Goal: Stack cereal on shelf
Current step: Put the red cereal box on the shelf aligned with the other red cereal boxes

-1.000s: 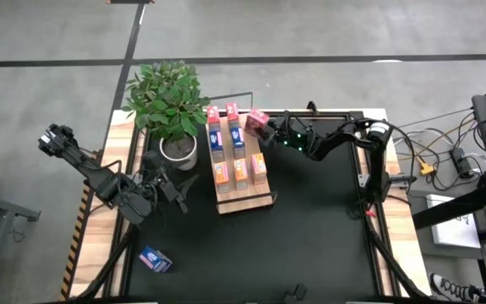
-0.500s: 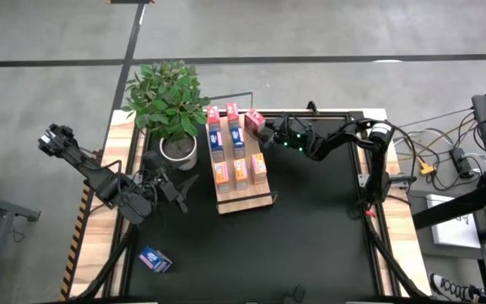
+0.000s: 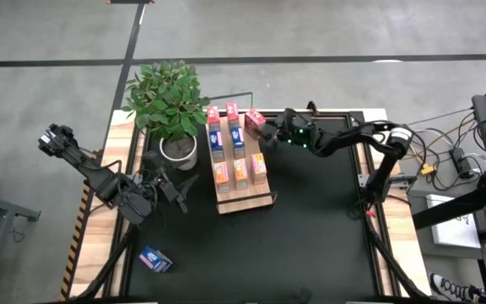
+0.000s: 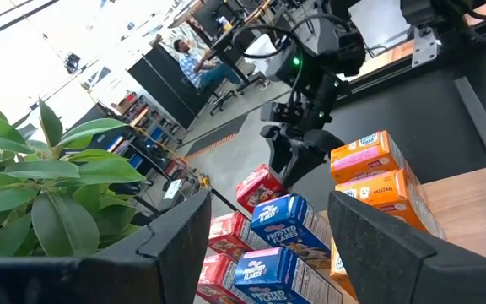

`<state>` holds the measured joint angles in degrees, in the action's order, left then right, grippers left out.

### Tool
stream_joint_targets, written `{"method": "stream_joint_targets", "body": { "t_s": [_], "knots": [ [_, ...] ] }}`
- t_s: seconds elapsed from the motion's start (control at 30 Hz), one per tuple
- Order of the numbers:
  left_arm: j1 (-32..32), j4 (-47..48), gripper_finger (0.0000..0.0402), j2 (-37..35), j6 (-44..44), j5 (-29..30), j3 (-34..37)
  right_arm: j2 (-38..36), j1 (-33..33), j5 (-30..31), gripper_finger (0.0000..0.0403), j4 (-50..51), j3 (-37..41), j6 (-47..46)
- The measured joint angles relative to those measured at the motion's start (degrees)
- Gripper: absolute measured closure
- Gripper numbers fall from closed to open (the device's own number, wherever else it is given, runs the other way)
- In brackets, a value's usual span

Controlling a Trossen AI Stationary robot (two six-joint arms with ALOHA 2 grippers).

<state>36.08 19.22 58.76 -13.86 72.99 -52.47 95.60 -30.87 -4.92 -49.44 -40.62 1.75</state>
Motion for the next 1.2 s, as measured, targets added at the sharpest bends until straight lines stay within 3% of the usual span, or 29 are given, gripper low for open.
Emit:
{"method": "stream_joint_targets", "body": {
  "t_s": [0.43,0.6,0.9,1.2],
  "knots": [
    [0.02,0.02,0.0179,0.0,0.02,-0.02,0.0,-14.43,0.0,0.42,0.016,17.05,0.0,2.05],
    [0.02,0.04,0.0179,0.0,0.02,-0.04,0.0,-17.95,-0.13,0.43,0.021,25.33,0.0,2.84],
    [0.02,0.07,0.0179,0.0,0.02,-0.04,0.0,-11.55,-0.13,0.36,0.0383,24.82,-0.07,5.28],
    [0.02,0.11,0.0179,0.0,0.02,-0.04,0.0,-3.36,-0.01,-0.06,0.039,22.97,-5.26,6.34]
  ]
}}
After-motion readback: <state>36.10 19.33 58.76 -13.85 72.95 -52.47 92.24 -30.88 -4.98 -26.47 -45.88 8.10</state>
